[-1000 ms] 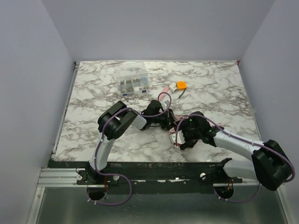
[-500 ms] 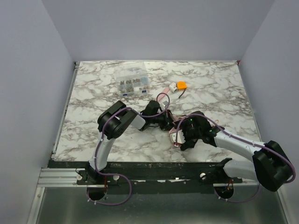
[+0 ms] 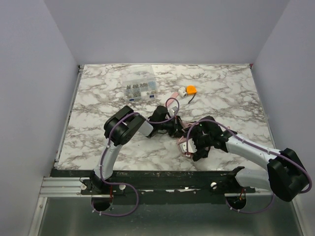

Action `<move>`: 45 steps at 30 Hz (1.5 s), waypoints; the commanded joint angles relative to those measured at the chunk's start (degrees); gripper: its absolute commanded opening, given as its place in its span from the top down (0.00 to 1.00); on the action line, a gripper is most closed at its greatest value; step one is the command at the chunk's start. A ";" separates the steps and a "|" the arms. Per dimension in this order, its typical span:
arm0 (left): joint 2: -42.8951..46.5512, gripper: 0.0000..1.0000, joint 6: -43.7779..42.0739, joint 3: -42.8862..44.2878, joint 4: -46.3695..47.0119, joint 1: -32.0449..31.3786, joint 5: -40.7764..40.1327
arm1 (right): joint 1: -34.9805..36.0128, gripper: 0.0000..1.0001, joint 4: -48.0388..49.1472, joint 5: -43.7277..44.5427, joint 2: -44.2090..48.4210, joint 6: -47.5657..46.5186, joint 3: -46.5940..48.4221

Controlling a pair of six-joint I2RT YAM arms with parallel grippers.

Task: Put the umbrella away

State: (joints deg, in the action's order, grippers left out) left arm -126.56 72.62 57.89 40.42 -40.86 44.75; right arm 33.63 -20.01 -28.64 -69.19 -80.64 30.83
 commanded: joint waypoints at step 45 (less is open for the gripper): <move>13.24 0.61 0.90 -5.33 -8.82 9.30 0.74 | -0.24 0.64 -14.66 8.38 -21.98 4.52 7.43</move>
State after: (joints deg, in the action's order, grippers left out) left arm -121.64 69.82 55.57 34.06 -35.75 43.88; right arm 34.02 -18.00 -27.99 -87.37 -76.25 44.56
